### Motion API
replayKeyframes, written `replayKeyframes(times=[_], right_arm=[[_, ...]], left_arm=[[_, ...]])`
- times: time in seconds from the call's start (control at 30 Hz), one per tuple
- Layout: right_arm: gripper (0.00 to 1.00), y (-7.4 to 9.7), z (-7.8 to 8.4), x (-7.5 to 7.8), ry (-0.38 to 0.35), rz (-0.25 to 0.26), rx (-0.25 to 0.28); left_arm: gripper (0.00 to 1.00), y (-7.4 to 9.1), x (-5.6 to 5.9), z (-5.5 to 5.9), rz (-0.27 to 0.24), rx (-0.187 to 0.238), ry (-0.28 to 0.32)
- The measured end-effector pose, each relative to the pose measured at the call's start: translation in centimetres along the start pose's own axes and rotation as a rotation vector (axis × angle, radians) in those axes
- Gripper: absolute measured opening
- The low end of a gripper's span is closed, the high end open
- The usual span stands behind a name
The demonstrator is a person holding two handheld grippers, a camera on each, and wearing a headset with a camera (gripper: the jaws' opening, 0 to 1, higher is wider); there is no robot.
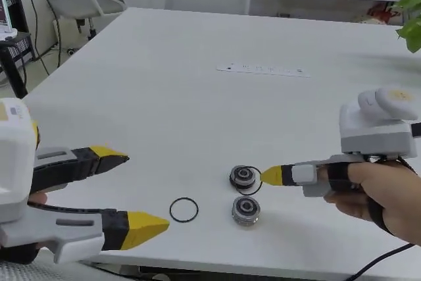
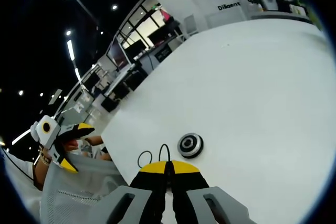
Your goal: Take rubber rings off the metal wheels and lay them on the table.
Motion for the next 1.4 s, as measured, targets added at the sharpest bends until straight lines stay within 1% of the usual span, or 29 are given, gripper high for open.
replayKeyframes(times=[0.1,0.17,0.23,0.27,0.33,0.37,0.43,0.5,0.7,0.83,0.93,1.0,1.1,1.17,1.23,1.3,1.4], right_arm=[[0.0,0.2,-0.3,-0.2,-0.004,-0.005,0.014],[0.0,0.3,-0.6,-0.4,-0.009,-0.012,0.028],[0.0,0.3,-0.7,-0.5,-0.014,-0.019,0.036],[0.0,0.4,-0.8,-0.6,-0.016,-0.021,0.039],[0.0,0.3,-1.0,-0.8,-0.018,-0.027,0.044],[0.0,0.3,-1.0,-0.9,-0.018,-0.028,0.044],[0.0,0.2,-1.1,-1.1,-0.01,-0.028,0.043],[0.0,0.0,-1.2,-1.4,0.014,-0.025,0.038],[0.0,-0.5,-1.8,-2.6,0.034,-0.051,0.039],[0.0,-0.9,-2.0,-3.1,0.067,-0.05,0.014],[0.0,-1.5,-2.2,-3.8,0.071,-0.07,0.011],[0.0,-2.1,-2.3,-4.4,0.088,-0.08,-0.006],[0.0,-2.9,-2.3,-5.3,0.117,-0.097,-0.029],[0.0,-3.4,-2.3,-5.8,0.133,-0.104,-0.044],[0.0,-3.8,-2.1,-6.1,0.146,-0.109,-0.06],[0.0,-4.3,-1.9,-6.3,0.168,-0.108,-0.084],[0.0,-4.8,-1.2,-6.5,0.194,-0.108,-0.123]], left_arm=[[0.68,0.1,-0.3,-0.2,-0.012,0.023,0.007],[0.71,0.0,-0.4,0.0,-0.007,0.023,0.027],[0.76,-0.2,-0.3,0.3,0.007,0.018,0.062],[0.78,-0.2,-0.5,0.3,0.003,0.025,0.084],[0.83,-0.1,-0.8,0.0,-0.006,0.052,0.1],[0.86,-0.1,-0.9,0.0,-0.008,0.058,0.106],[0.89,-0.2,-0.9,0.1,-0.002,0.059,0.116],[0.9,-0.2,-0.8,0.1,0.01,0.061,0.124],[0.94,-0.5,-0.6,0.4,0.036,0.041,0.119],[0.95,-0.7,-0.4,0.5,0.055,0.033,0.132],[0.96,-0.6,-0.5,0.6,0.055,0.033,0.134],[0.96,-0.6,-0.5,0.6,0.061,0.032,0.14],[0.97,-0.5,-0.6,0.5,0.06,0.048,0.16],[0.97,-0.5,-0.6,0.5,0.056,0.051,0.163],[0.97,-0.5,-0.6,0.6,0.059,0.047,0.175],[0.98,-0.6,-0.4,0.8,0.067,0.032,0.18],[0.98,-0.6,-0.3,0.9,0.066,0.025,0.176]])
Point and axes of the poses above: the centre of the closed fingertips' face, and the gripper's own axes: y roughly backward along the fingers, x roughly to its right, z roughly out of its underside, the point moved 2 cm from there along y, roughly backward along the fingers, and after that the axes turned 5 degrees about -x, right-handed, at the moved point
